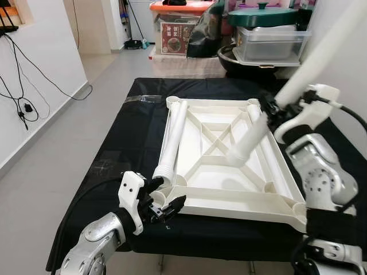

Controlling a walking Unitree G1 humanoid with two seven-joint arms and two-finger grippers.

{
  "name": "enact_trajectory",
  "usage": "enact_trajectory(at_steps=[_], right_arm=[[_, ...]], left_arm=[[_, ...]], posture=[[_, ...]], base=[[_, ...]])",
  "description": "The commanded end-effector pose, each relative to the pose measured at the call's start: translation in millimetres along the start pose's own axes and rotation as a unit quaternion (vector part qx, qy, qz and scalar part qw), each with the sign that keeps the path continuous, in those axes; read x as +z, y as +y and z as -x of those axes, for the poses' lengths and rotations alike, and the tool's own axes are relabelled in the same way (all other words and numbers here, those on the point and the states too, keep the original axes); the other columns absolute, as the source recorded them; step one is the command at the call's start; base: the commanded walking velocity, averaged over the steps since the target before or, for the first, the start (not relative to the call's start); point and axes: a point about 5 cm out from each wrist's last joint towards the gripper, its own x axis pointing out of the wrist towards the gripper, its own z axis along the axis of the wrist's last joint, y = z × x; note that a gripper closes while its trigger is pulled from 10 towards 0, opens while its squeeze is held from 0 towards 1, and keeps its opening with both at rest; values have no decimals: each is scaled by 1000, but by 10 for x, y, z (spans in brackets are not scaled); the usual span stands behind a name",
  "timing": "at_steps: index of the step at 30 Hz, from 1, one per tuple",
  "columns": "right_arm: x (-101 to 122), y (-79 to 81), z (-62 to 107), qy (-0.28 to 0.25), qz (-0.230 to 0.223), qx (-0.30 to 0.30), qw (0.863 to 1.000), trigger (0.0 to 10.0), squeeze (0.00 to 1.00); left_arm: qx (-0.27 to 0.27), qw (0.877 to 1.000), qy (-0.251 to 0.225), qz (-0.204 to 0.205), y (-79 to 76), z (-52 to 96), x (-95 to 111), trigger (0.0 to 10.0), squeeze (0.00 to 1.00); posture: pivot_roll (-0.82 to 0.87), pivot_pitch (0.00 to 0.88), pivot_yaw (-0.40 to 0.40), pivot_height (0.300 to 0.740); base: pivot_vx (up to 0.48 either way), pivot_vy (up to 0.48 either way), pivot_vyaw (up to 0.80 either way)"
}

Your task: Building children table

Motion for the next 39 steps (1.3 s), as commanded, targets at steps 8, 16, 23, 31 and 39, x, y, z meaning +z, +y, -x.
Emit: enact_trajectory(at_steps=[8,16,23,31,39], right_arm=[[-28,607,-74,5,-61,109,992,0,0],[-248,1201,-3,36,-70,227,971,0,0],[-262,1322,76,40,-67,268,960,0,0],[-235,1393,129,37,-69,292,953,0,0],[-308,1421,175,45,-57,297,952,0,0]], left_arm=[[-33,996,2,-81,66,-74,227,10000,0],[-26,988,5,-152,238,-206,378,10000,0],[9,986,12,-163,297,-324,342,10000,0],[3,988,2,-153,293,-402,360,10000,0],[-16,988,-23,-149,237,-537,453,10000,0]], posture=[[-12,0,-47,740],[-25,0,-26,740],[-31,0,-23,740],[-32,0,-16,740],[-37,0,-9,740]], base=[[0,0,0],[0,0,0],[0,0,0],[0,0,0],[0,0,0]])
